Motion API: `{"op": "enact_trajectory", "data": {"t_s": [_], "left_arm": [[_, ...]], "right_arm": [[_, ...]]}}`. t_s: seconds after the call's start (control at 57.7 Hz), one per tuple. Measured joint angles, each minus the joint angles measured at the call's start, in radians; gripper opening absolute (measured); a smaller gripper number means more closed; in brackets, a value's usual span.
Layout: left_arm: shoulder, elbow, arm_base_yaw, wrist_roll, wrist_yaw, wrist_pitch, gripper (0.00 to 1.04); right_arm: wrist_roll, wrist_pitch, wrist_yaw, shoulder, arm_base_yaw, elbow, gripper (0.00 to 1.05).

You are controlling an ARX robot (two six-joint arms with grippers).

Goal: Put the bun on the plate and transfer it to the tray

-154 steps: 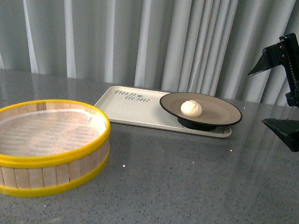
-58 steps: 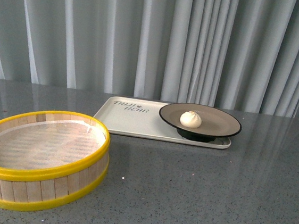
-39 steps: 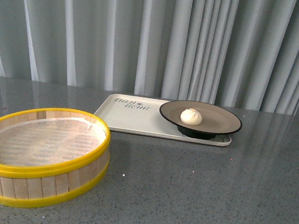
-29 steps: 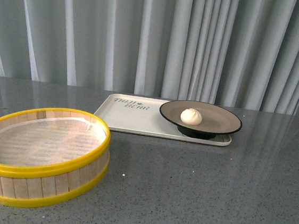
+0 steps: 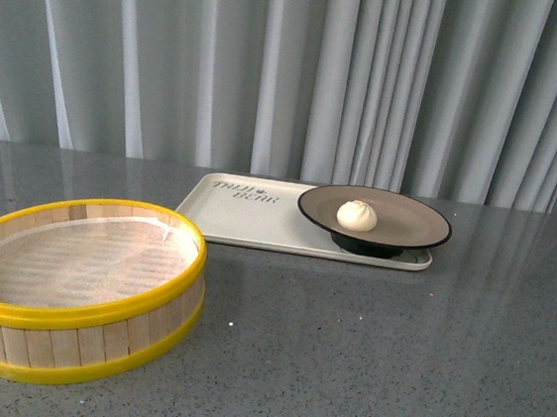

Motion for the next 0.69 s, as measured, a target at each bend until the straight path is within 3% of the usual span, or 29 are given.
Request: {"op": "enact_trajectory", "data": {"t_s": [0.173,0.208,0.416,0.659,0.693], "left_arm": [[0.0,0.0,0.0,0.0,0.001,0.0,0.98],[0.0,0.0,0.0,0.0,0.0,0.0,0.98],[0.0,0.0,0.0,0.0,0.001,0.0,0.98],[0.0,0.0,0.0,0.0,0.0,0.0,0.98],[0.0,0.0,0.0,0.0,0.0,0.0,0.98]], "right_arm": [[-0.001,-0.005,0.0,-0.023,0.0,0.0,0.02],[-0.001,-0.005,0.0,-0.023,0.0,0.0,0.06],[-0.001,-0.005,0.0,-0.023,0.0,0.0,0.42],[-0.001,-0.006,0.0,-0.023,0.0,0.0,0.95],[0.0,-0.006,0.0,-0.023,0.0,0.0,0.98]]}}
